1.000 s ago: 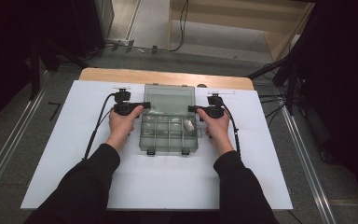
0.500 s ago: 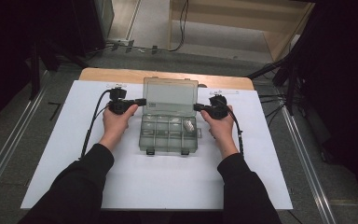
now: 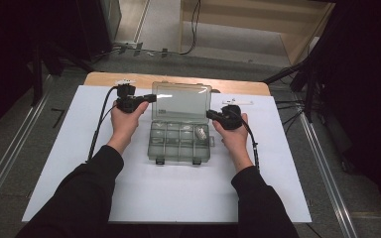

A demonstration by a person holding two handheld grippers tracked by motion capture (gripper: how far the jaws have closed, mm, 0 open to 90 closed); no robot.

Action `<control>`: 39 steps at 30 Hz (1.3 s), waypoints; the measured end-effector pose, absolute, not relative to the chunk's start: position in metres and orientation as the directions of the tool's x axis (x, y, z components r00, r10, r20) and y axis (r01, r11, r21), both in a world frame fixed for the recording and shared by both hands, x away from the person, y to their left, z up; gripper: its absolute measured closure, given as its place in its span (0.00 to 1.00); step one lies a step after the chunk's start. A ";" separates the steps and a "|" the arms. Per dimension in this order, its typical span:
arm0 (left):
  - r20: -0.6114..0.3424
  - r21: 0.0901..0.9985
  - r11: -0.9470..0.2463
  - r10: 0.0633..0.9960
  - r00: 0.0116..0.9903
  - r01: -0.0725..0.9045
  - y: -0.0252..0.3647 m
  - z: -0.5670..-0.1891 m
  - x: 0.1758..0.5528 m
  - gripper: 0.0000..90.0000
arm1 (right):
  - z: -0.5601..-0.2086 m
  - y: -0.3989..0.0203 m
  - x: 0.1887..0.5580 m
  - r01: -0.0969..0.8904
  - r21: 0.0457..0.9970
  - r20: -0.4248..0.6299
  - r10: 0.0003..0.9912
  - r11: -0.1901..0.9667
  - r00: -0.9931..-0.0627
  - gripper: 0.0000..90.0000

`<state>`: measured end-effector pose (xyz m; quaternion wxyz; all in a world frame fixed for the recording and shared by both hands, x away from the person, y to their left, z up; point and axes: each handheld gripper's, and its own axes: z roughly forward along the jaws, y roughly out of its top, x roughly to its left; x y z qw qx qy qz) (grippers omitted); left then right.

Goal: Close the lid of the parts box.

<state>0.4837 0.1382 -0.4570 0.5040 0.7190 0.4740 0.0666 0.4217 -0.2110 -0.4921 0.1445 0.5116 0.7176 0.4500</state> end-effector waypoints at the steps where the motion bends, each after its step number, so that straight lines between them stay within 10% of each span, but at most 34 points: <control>1: -0.379 0.790 -0.045 0.748 0.545 0.612 0.138 -0.457 0.483 0.91 | -0.492 -0.211 0.422 0.608 0.791 0.258 0.864 0.068 -0.432 0.89; 11: -0.353 0.821 -0.040 0.748 0.562 0.570 0.139 -0.459 0.475 0.92 | -0.470 -0.225 0.429 0.601 0.799 0.332 0.856 -0.032 -0.396 0.75; 39: -0.392 0.817 -0.020 0.714 0.580 0.577 0.146 -0.457 0.472 0.85 | -0.446 -0.212 0.438 0.584 0.812 0.268 0.882 0.010 -0.388 0.91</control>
